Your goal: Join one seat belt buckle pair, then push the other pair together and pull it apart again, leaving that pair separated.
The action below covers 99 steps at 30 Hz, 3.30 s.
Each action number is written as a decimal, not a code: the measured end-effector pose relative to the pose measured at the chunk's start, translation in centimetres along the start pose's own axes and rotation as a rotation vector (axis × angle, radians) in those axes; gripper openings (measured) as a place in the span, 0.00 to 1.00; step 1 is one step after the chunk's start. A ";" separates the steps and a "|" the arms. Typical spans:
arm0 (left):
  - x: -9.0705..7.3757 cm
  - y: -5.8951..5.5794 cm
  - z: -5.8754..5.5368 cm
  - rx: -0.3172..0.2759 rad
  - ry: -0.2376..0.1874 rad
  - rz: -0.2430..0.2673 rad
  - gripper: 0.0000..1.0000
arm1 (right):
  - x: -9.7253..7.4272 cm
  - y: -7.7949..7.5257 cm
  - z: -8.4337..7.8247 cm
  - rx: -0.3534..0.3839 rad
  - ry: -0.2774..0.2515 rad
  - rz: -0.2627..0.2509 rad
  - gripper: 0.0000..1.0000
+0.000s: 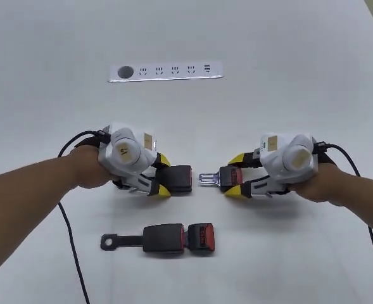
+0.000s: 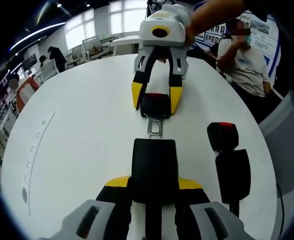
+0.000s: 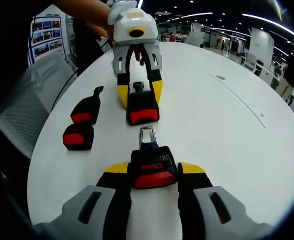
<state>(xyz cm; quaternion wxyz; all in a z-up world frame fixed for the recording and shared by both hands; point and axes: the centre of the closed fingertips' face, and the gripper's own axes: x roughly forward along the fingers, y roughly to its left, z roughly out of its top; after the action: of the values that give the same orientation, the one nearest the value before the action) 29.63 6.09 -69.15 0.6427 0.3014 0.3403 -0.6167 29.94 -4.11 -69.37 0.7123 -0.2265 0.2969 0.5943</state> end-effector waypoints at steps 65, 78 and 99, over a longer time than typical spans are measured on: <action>0.1 0.0 0.0 0.010 0.009 -0.012 0.32 | 3.1 0.8 3.3 0.012 -0.040 0.010 0.33; 0.0 -0.1 0.2 0.004 0.010 -0.011 0.32 | 3.5 0.9 3.7 0.006 -0.010 -0.001 0.33; 0.0 0.0 0.0 0.001 0.009 -0.015 0.33 | 3.6 0.9 3.6 -0.030 0.018 0.004 0.33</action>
<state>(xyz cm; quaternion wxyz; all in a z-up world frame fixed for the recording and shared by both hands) 29.66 6.10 -69.16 0.6364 0.3020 0.3451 -0.6202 30.01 1.03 -69.23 0.7049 -0.2419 0.2948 0.5981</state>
